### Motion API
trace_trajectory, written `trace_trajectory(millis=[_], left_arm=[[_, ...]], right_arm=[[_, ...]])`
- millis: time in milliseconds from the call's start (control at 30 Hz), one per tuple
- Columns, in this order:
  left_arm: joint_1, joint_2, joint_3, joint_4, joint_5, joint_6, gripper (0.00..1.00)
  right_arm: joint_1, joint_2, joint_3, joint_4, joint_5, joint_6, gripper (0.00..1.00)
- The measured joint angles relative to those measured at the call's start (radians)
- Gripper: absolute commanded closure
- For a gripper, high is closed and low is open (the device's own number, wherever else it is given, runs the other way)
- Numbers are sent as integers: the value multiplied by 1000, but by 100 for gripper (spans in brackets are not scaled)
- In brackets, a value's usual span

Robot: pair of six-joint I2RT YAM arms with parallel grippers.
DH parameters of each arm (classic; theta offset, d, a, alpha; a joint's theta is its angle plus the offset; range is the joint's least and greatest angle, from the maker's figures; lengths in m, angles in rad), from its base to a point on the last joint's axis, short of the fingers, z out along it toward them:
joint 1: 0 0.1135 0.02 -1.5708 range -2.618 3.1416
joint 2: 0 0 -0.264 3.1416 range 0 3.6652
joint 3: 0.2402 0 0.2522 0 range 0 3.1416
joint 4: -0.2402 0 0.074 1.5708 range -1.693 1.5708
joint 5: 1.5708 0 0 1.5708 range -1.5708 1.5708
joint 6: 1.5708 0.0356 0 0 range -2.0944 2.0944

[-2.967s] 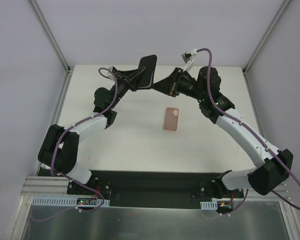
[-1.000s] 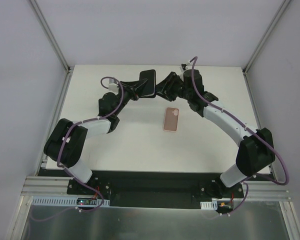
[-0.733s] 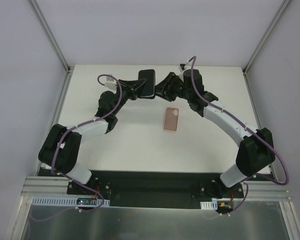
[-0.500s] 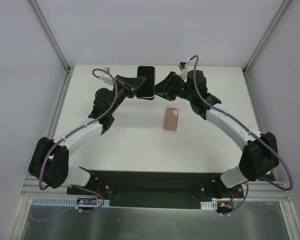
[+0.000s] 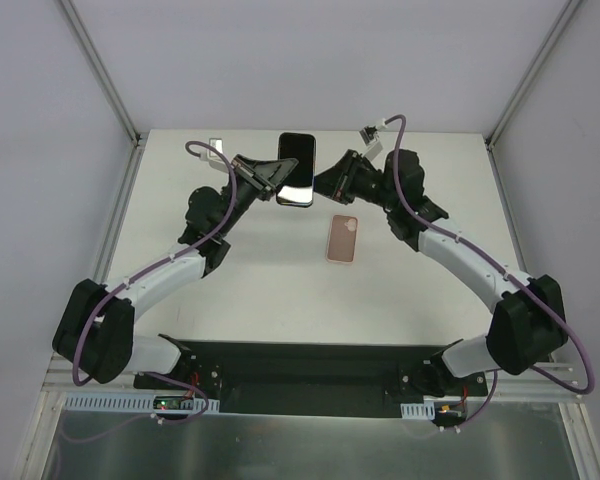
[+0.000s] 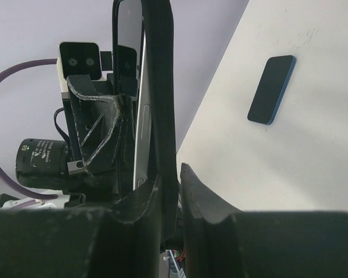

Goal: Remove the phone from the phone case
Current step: Remove the phone case from the phone.

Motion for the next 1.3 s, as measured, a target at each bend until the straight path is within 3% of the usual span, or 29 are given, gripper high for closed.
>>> trace_trajectory(millis=[33,200,233,267,300,367,400,533,633,1000,1300], left_arm=[[-4,0,0,-1,1,6,100],[-20,-5,0,-5,32,33,100],[-24,-5,0,-6,40,34,96],[-26,-4,0,-9,50,35,91],[-31,-4,0,-14,58,35,75],[-39,-1,0,-31,76,41,56],[-42,0,1,-47,90,52,39],[-107,15,1,-168,214,99,11],[-136,16,1,-240,280,129,2],[-95,28,-5,-370,358,179,1],[-82,21,56,-543,362,364,1]], right_arm=[[-1,-6,-3,-1,-2,-2,98],[-1,-59,-11,-87,13,-55,99],[0,-73,-10,-120,24,-67,99],[2,-88,-9,-154,37,-79,99],[6,-102,-6,-193,56,-90,99],[14,-125,7,-276,93,-112,99],[18,-134,15,-315,120,-133,99],[31,-140,38,-411,242,-189,99],[18,-140,34,-475,307,-201,98],[-14,-141,-71,-515,446,-192,99],[-37,-140,-110,-668,615,-233,98]])
